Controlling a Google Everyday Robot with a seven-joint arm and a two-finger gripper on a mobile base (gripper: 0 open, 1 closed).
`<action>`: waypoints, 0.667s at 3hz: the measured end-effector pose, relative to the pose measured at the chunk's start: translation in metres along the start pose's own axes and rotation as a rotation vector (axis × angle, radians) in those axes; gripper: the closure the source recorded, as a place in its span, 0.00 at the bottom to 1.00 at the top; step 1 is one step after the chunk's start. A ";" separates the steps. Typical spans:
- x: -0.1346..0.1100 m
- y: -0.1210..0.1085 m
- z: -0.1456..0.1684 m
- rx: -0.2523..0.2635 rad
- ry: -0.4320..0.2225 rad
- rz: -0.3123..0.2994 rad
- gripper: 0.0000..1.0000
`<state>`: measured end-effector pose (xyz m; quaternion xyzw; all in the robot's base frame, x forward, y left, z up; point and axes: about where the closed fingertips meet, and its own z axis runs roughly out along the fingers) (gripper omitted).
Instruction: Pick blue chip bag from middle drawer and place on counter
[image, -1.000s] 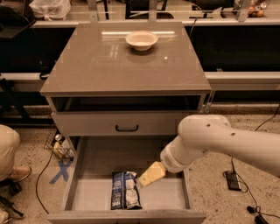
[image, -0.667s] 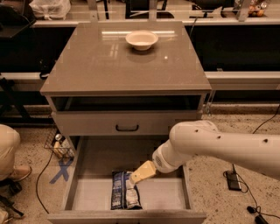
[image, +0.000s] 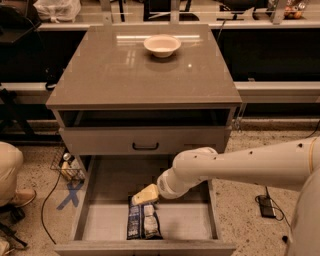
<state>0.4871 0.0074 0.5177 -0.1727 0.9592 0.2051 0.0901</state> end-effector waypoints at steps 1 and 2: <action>0.000 0.002 0.008 0.006 0.008 -0.003 0.00; 0.001 0.000 0.023 0.045 0.024 -0.007 0.00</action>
Offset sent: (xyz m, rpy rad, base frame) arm 0.0059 0.0195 -0.0374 -0.1075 0.0072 -0.0014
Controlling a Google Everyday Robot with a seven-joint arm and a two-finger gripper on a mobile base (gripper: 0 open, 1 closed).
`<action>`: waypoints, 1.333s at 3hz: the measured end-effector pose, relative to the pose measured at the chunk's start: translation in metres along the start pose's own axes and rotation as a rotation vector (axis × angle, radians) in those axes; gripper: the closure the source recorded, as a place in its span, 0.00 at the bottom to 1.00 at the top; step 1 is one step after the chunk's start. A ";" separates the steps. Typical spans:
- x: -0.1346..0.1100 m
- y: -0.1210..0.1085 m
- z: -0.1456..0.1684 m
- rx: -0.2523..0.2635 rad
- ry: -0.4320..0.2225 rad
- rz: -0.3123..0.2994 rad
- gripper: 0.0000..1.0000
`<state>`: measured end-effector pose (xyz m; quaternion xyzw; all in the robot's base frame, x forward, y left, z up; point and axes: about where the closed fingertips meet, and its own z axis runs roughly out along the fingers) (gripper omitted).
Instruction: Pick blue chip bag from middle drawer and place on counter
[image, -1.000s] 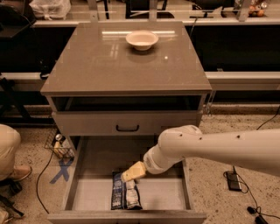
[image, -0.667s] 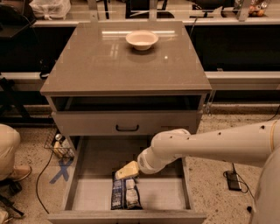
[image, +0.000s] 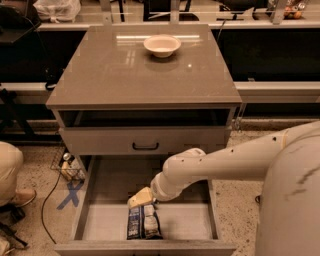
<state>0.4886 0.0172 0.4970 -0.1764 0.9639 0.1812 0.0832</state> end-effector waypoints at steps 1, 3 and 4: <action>0.002 0.002 0.021 0.016 0.032 0.000 0.00; 0.002 -0.002 0.059 -0.011 0.071 0.040 0.00; 0.003 0.000 0.075 -0.020 0.088 0.045 0.00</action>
Offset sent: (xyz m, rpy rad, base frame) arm 0.0069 0.0245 -0.0618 -0.0163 0.0840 -0.0108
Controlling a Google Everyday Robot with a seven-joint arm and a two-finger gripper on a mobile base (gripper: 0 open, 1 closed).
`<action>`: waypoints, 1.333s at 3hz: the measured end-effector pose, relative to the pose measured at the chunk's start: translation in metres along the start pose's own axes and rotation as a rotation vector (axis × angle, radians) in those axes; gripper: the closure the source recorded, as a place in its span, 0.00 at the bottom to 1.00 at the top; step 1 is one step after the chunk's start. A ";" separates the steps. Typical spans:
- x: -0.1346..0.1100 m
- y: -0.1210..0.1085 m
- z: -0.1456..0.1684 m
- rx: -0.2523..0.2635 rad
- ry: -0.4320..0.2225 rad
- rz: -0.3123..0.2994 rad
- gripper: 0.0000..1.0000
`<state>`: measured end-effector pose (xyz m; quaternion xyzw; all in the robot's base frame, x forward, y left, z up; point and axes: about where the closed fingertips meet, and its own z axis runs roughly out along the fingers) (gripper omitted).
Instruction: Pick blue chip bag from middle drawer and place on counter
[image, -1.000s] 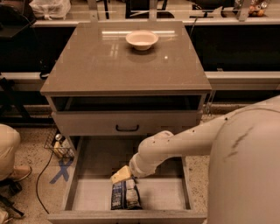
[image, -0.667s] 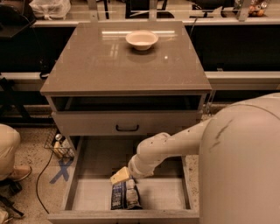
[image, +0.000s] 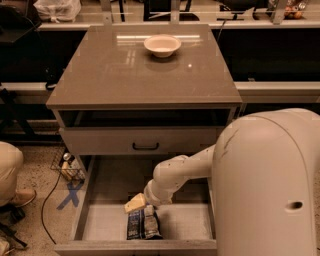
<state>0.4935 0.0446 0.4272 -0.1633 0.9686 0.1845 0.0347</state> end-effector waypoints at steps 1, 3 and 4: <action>-0.001 0.001 0.014 -0.020 0.017 0.011 0.00; -0.010 0.006 0.043 -0.080 0.043 0.031 0.04; -0.014 0.006 0.049 -0.104 0.048 0.044 0.27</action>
Offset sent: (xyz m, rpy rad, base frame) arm 0.0068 0.0256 -0.0362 0.0486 0.0656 0.0041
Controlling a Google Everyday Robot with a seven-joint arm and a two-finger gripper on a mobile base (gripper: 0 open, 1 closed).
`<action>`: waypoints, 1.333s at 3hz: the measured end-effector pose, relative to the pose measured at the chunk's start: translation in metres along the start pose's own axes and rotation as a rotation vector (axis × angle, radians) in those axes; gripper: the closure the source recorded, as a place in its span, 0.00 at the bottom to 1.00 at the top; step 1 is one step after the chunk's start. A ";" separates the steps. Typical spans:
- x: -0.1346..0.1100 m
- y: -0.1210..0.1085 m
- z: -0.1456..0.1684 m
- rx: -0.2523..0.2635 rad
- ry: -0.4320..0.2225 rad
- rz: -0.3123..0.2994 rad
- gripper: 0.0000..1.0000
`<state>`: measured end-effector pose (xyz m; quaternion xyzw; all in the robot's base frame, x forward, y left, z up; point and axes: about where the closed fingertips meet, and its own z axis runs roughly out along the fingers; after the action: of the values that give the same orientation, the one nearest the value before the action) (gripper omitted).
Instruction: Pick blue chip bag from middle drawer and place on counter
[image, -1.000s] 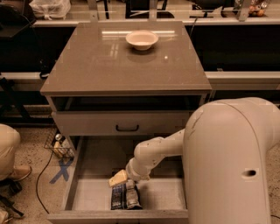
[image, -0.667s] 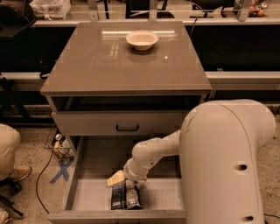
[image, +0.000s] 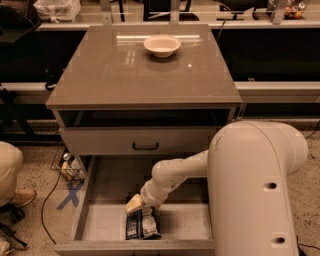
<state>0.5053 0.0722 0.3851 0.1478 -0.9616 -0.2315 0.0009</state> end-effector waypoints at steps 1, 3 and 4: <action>0.002 -0.004 -0.002 -0.016 -0.002 0.022 0.50; 0.010 -0.013 -0.042 -0.203 -0.066 0.045 0.96; 0.015 -0.018 -0.090 -0.317 -0.154 0.000 1.00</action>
Offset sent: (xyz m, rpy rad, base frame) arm 0.0008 -0.0506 0.0289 0.1743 0.0287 -0.0930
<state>0.5023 0.0124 0.4562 0.1277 -0.9103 -0.3906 -0.0495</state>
